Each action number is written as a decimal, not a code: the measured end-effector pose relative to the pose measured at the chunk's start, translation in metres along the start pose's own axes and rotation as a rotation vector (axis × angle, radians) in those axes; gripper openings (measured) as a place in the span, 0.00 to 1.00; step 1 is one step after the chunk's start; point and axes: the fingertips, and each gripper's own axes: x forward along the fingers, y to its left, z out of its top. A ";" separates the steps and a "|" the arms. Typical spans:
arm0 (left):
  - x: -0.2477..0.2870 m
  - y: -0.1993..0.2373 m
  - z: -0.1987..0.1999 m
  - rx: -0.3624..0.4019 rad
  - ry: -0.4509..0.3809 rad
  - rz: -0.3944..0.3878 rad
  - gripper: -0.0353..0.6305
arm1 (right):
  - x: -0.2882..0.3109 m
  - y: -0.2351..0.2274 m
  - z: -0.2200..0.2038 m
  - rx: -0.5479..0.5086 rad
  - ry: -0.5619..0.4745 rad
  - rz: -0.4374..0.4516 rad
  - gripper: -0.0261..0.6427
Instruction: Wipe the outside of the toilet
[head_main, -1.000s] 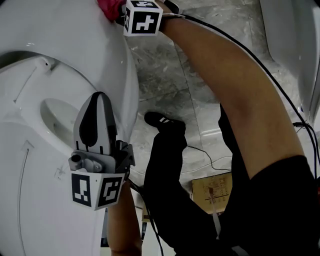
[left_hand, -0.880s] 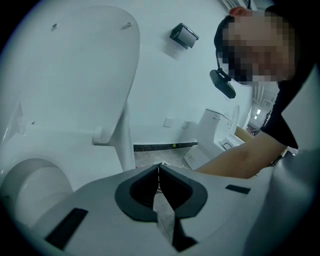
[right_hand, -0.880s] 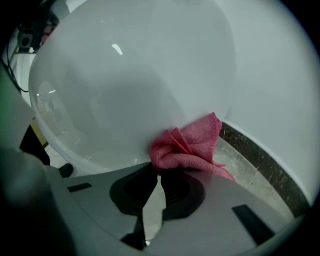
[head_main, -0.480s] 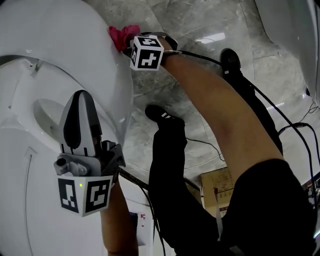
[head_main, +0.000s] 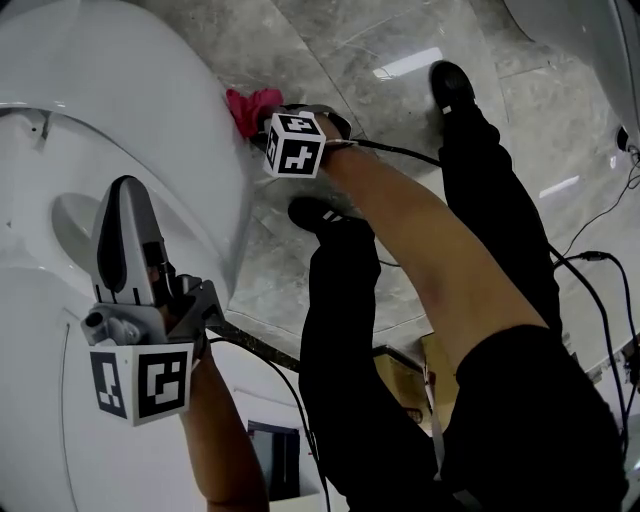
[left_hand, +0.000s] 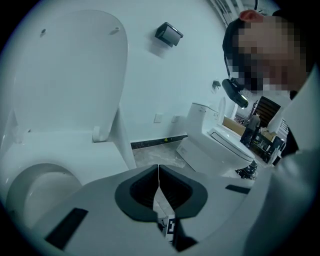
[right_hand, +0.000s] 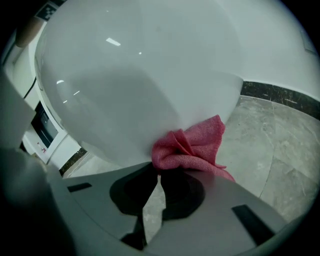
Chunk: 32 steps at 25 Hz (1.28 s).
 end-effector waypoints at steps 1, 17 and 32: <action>-0.001 0.001 -0.001 -0.001 0.001 -0.003 0.08 | 0.002 0.009 -0.004 0.005 0.007 0.010 0.11; -0.034 -0.010 -0.008 -0.080 0.017 0.014 0.08 | -0.079 0.199 -0.047 0.001 0.135 0.412 0.11; -0.271 -0.071 0.186 -0.051 -0.330 -0.170 0.08 | -0.468 0.172 0.336 -0.135 -0.346 -0.064 0.11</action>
